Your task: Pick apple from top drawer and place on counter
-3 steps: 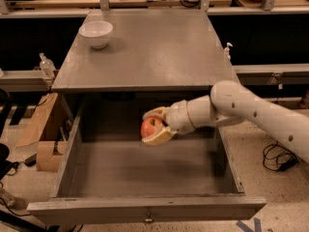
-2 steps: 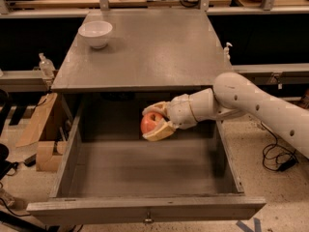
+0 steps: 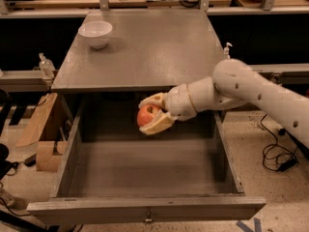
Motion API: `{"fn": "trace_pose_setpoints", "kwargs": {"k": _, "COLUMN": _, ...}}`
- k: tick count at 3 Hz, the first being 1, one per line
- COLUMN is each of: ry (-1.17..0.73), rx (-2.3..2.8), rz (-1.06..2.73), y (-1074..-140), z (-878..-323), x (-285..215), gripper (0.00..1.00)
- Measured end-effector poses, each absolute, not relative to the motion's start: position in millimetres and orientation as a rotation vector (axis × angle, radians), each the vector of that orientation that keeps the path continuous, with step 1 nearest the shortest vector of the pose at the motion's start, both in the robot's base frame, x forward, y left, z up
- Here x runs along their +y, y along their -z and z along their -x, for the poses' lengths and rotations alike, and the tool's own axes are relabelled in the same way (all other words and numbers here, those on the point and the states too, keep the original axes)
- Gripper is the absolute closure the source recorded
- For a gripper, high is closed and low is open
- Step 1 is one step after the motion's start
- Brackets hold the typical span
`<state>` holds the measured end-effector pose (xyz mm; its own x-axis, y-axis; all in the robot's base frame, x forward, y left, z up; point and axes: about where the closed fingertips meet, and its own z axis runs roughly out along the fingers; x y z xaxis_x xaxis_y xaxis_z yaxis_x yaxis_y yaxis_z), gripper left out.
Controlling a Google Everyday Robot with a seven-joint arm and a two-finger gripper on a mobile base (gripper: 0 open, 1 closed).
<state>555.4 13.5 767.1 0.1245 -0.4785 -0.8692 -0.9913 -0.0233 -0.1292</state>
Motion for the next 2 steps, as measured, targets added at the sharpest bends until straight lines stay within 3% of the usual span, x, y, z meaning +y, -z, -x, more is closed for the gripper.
{"fn": "trace_pose_setpoints", "kwargs": {"k": 2, "ry": -0.814, "rx": 1.48, "rz": 1.633, "y": -864, "z": -570, "x": 16, "gripper": 1.0}}
